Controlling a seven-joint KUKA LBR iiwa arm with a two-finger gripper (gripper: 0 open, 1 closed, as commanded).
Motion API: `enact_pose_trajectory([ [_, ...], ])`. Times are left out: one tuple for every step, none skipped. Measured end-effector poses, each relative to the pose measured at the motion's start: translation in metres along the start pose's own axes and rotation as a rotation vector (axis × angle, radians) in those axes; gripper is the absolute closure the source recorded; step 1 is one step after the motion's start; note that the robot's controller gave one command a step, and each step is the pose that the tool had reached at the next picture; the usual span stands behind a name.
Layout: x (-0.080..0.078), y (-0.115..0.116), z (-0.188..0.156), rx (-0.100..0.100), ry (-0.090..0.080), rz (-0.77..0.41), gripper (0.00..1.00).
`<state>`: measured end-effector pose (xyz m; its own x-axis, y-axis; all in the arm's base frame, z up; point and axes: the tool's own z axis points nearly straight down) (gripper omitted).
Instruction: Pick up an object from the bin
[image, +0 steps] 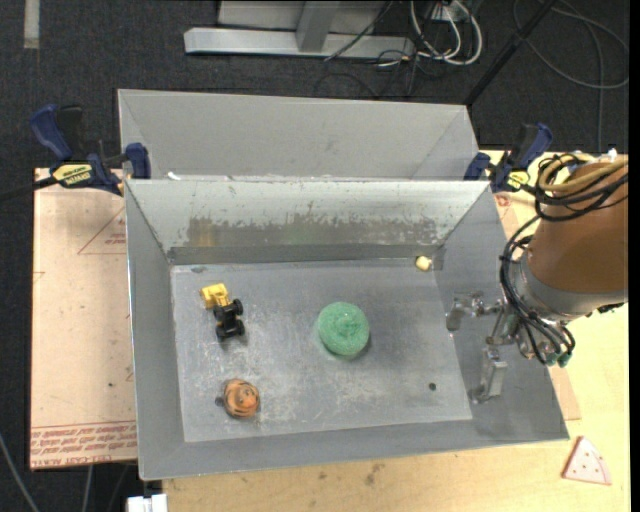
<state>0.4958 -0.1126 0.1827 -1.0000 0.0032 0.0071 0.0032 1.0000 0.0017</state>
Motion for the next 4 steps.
enact_pose_trajectory([
  [-0.002, 0.0, -0.004, 0.001, -0.007, -0.003, 0.0],
  [-0.026, 0.047, 0.026, 0.003, -0.012, 0.035, 0.0],
  [-0.08, 0.06, 0.044, -0.005, -0.01, 0.017, 0.0],
  [-0.086, 0.071, 0.078, 0.005, -0.013, 0.036, 0.0],
])
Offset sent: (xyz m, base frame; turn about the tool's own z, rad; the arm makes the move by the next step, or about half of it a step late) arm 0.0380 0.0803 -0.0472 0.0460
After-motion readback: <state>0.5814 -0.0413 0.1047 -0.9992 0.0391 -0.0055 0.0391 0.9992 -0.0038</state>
